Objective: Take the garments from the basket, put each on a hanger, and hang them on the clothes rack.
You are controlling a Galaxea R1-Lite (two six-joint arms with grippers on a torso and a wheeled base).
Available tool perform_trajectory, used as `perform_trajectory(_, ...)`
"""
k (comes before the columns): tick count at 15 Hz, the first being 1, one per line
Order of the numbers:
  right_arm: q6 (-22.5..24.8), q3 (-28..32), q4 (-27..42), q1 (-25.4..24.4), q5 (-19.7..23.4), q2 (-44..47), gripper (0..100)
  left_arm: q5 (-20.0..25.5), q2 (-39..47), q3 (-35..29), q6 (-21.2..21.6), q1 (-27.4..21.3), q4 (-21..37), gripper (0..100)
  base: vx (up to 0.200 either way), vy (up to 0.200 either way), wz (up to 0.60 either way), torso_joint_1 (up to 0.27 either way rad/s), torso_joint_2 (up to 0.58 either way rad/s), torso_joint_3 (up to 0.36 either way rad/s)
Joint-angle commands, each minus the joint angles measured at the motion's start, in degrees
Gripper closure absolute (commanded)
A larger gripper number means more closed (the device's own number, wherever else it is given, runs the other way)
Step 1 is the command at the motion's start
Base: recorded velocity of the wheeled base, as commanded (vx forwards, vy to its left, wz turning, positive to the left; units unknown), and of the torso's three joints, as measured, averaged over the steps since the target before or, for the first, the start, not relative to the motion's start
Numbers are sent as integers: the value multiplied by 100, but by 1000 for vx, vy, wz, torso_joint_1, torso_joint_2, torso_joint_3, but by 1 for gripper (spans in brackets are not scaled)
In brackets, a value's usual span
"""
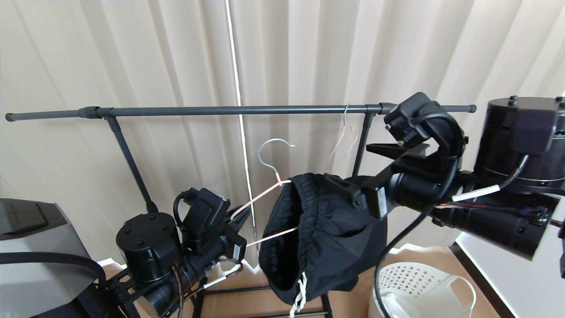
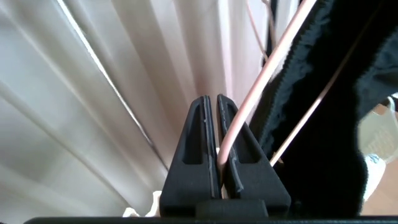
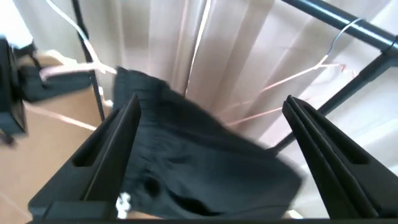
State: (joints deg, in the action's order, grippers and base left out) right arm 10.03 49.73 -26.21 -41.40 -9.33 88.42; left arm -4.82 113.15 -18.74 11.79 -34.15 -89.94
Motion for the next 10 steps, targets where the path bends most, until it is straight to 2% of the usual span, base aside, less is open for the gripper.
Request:
perform_trajectory(1, 675, -77, 608, 1011, 1267, -686, 0, 244, -13, 177, 16, 101, -6, 100, 0, 0, 0, 0, 0, 0)
perform_trajectory(2, 1132, 292, 1329, 1547, 2269, -721, 0, 473, -21, 265, 43, 180, -6, 100, 0, 0, 0, 0, 0, 0)
perform_trajectory(3, 1686, 819, 2234, 2031, 2972, -659, 0, 710, -13, 230, 43, 277, -6, 100, 0, 0, 0, 0, 0, 0)
perform_trajectory(4, 2152, 1391, 3157, 2268, 3376, -466, 0, 859, -13, 221, 52, 294, -6, 100, 0, 0, 0, 0, 0, 0)
perform_trajectory(5, 2451, 1988, 4036, 2312, 3701, -211, 0, 930, -13, 221, 78, 294, -6, 100, 0, 0, 0, 0, 0, 0)
perform_trajectory(7, 2802, 2806, 5196, 2285, 4185, 395, 0, 1035, -13, 169, 78, 259, -6, 100, 0, 0, 0, 0, 0, 0)
perform_trajectory(8, 2987, 3026, 5390, 2180, 4343, 747, 0, 1079, -21, 160, 78, 242, -6, 100, 0, 0, 0, 0, 0, 0)
perform_trajectory(10, 2996, 3069, 5346, 1899, 4457, 1116, 0, 1088, -57, 177, 69, 233, -6, 100, 0, 0, 0, 0, 0, 0)
